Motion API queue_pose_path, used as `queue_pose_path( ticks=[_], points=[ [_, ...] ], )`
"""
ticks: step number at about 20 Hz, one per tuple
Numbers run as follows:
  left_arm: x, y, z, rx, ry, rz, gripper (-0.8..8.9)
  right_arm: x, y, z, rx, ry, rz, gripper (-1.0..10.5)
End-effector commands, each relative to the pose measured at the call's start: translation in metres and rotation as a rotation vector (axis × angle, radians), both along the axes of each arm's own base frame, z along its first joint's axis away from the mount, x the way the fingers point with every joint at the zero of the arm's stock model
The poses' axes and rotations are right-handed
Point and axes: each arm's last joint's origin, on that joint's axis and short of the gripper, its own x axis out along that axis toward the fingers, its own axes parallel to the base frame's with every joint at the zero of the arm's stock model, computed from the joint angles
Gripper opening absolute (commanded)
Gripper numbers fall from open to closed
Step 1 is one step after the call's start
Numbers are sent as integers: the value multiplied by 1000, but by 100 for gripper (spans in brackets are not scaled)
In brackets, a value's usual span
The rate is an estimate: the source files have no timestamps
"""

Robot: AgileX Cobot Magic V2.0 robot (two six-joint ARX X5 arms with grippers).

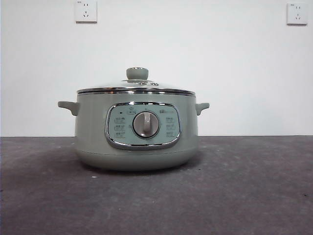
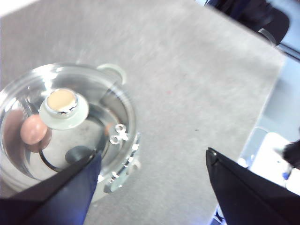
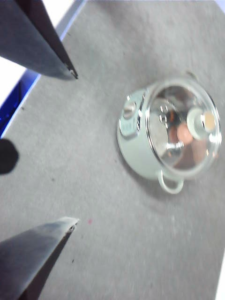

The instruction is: Pick up the egg,open the lid,put the egg in the pot,close the lid

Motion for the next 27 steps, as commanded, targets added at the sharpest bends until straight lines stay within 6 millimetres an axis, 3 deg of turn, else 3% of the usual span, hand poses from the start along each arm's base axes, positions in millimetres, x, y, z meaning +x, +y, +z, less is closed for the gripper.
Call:
queue_pose_path(
  ticks=[1,5,6,9,27],
  points=[
    [-16,8,7,-15,-13,1,377,2,1,-4,-26,26,21,498],
    [-31,15,11,-14,-16,3,369,4,2,-4,-34,29,25,488],
    [-32,15,10,-10,-7,4,326,4,2,-4,-33,29,25,425],
    [-32,15,8,0,13,3,-21,4,2,-4,-35,27,26,-2],
    [-31,15,8,-2,11,5,-4,17,8,-6,-54,67,-19,2]
  ],
)
